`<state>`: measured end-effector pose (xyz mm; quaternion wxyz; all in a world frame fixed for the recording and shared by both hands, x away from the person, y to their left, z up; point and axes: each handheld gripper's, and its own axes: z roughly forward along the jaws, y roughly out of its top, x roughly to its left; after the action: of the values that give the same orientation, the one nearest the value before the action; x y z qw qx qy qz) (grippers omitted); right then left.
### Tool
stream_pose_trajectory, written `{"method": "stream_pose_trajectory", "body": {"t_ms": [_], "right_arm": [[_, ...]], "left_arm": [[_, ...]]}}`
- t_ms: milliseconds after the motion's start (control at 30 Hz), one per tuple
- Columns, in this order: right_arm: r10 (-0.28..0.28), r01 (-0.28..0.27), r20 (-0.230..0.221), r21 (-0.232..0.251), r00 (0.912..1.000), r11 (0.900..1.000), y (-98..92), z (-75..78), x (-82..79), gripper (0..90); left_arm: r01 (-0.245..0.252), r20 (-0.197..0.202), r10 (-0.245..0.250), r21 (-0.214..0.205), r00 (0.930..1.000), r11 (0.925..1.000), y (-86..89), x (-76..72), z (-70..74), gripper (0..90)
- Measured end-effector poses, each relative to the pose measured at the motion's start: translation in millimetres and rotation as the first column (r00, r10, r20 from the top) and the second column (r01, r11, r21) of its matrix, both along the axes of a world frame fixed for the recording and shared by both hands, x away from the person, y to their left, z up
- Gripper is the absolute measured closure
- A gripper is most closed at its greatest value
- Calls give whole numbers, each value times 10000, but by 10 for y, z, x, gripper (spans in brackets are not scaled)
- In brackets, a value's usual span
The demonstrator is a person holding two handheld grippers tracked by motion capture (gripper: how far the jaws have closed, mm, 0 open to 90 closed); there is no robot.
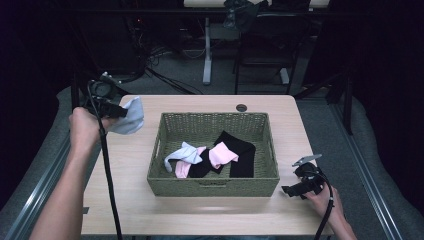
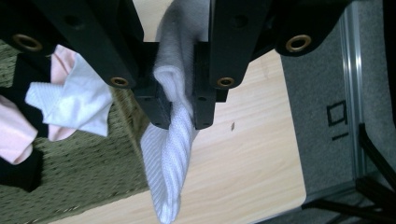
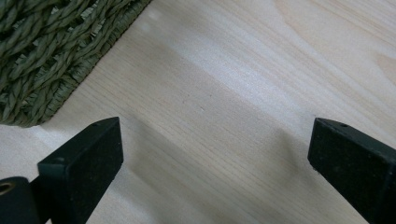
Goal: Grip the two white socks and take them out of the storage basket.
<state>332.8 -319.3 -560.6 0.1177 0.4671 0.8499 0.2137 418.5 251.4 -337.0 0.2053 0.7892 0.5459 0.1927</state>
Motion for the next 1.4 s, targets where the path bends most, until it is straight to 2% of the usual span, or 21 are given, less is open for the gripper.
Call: {"method": "stream_pose_trajectory", "body": {"t_ms": [233, 300, 333, 367, 467, 500, 567, 733, 967, 1200, 1267, 1400], "right_arm": [[2, -2, -19, -9, 10000, 10000, -9, -4, 0, 29], [-6, 5, -14, -88, 10000, 10000, -13, 1, -2, 29], [-157, 156, 120, 66, 9998, 9999, -5, -13, -9, 29], [-42, 42, 16, -75, 10000, 10000, -12, -1, -4, 29], [-170, 169, 111, 64, 9998, 9998, -7, -16, -10, 29], [-90, 90, 40, -56, 10000, 9999, -13, -3, -9, 29], [-52, 52, -23, 12, 10000, 10000, -20, 2, -12, 29], [-56, 56, 1, -38, 10000, 10000, -21, -2, -5, 29], [-34, 34, 30, -16, 10000, 10000, 1, 0, 10, 29], [52, -52, -30, -6, 10000, 10000, 17, 2, 35, 29], [125, -125, -12, -45, 9999, 9999, 35, 1, 38, 29], [192, -192, 8, -52, 9998, 9998, 57, -1, 31, 29]], "left_arm": [[-405, -209, 401, -164, 9990, 9990, 179, 2, -218, 788], [-491, -311, 484, -230, 9983, 9985, 212, 13, -315, 787], [-542, -319, 533, -301, 9981, 9981, 223, 18, -360, 787], [-570, -460, 555, -326, 9974, 9978, 237, 27, -417, 788], [-658, -717, 629, -396, 9954, 9970, 262, 56, -610, 788], [-705, -808, 667, -454, 9945, 9965, 270, 65, -668, 787], [-757, -970, 705, -516, 9928, 9958, 289, 85, -772, 788], [-1013, -1173, 933, -642, 9887, 9928, 346, 112, -988, 788], [-1251, -1696, 1098, -825, 9794, 9887, 405, 126, -1355, 787], [-1505, -2252, 1248, -1007, 9663, 9835, 428, 127, -1661, 775], [-1542, -2532, 1205, -1180, 9599, 9810, 445, 125, -1704, 718], [-1529, -2605, 1125, -1402, 9589, 9782, 458, 67, -1604, 459]]}}
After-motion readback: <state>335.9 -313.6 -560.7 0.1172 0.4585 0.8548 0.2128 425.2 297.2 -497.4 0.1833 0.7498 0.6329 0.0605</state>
